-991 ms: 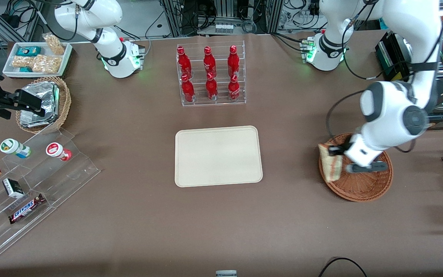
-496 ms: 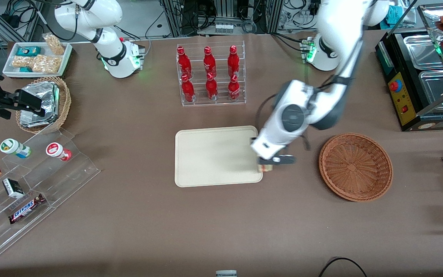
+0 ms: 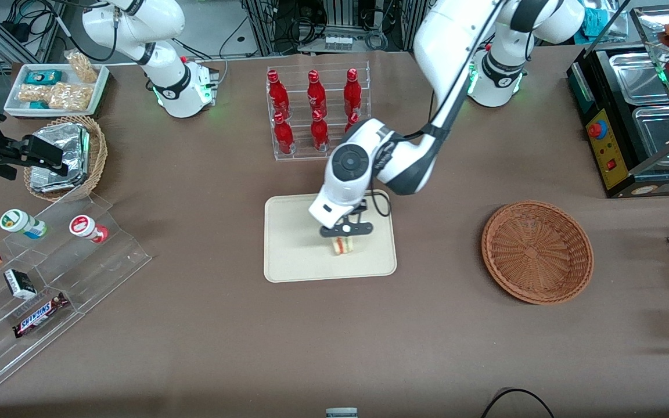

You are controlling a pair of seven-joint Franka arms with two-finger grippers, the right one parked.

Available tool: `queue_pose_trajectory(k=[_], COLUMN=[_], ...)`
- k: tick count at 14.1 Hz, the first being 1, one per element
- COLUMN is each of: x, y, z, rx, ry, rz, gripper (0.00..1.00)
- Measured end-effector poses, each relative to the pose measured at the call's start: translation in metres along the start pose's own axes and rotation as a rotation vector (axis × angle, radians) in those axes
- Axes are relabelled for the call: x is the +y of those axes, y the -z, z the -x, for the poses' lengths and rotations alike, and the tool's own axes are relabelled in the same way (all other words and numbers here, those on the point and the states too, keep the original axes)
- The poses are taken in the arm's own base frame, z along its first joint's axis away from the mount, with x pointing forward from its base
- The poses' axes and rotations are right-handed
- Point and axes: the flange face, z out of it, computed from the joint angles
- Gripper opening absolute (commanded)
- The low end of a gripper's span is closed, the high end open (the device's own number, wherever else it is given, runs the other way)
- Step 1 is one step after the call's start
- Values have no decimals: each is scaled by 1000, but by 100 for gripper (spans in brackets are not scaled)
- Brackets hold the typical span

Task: Place sandwich from basket to tray
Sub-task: 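Carry the sandwich with the left gripper over the cream tray and lower it, then open the left gripper to release the sandwich onto the tray and rise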

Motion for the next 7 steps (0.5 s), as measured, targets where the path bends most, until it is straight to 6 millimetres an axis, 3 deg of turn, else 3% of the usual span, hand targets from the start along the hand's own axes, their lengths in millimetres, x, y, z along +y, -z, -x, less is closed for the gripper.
queue_pose_trajectory(k=[3, 4, 5, 6, 7], x=[15, 16, 17, 17, 17], y=[-31, -36, -36, -34, -33], z=[14, 15, 15, 14, 12], rx=[25, 29, 30, 34, 38], ry=[0, -2, -3, -2, -3], rz=[17, 19, 21, 23, 24], gripper=[4, 18, 83, 100, 100])
